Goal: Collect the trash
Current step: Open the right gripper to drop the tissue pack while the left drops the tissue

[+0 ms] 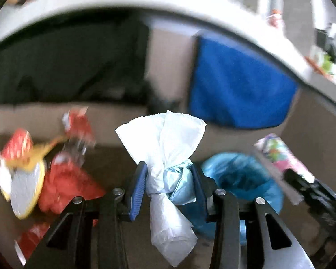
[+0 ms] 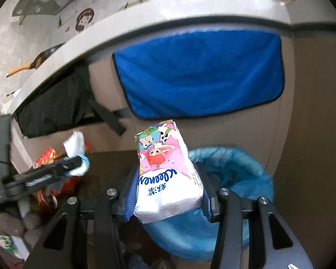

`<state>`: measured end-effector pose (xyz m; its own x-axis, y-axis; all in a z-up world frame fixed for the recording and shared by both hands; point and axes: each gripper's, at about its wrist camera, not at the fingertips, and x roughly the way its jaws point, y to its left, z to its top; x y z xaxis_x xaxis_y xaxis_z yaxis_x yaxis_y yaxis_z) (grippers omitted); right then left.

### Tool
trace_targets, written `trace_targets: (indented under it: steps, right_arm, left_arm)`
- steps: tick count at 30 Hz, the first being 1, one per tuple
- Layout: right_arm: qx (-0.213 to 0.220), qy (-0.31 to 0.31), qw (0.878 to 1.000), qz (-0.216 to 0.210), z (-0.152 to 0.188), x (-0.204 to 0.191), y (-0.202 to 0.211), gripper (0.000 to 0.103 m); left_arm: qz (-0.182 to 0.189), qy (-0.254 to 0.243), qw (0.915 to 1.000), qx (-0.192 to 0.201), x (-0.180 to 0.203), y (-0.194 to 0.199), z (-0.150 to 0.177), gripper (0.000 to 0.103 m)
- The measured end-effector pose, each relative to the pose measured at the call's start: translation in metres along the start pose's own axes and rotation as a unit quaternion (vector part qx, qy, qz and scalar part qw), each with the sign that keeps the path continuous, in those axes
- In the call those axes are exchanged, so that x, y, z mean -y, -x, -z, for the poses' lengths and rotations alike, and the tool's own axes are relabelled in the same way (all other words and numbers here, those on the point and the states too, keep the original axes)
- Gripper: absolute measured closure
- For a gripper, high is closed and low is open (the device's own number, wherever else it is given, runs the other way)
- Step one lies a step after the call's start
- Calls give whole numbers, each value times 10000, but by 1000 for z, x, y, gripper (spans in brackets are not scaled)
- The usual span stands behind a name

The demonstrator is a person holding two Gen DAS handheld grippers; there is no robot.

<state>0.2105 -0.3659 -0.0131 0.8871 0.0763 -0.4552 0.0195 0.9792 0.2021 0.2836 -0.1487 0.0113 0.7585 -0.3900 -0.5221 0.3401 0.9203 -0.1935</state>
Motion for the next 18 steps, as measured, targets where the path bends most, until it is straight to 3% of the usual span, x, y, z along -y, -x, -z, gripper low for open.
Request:
trace_targets:
  steps: [5,14,16,18]
  right_arm:
    - [203,-18,9995,242,-18,21,16,59]
    - [65,8,9992,384,-27,60,11,58]
    - [39,-61,9994,342,-27,69,3,56]
    - [113,-90,9992,363,-27,75,-1,46]
  left_arm:
    - [462,-175,9988,-56,35,-4,-15,62]
    - [856,-163,9941,-645,73,-66,-4,61]
    - [997,-93,9922,-746,74,-76,-2,60]
    - [1300,-13,9880,-833,73,-88,-4,53]
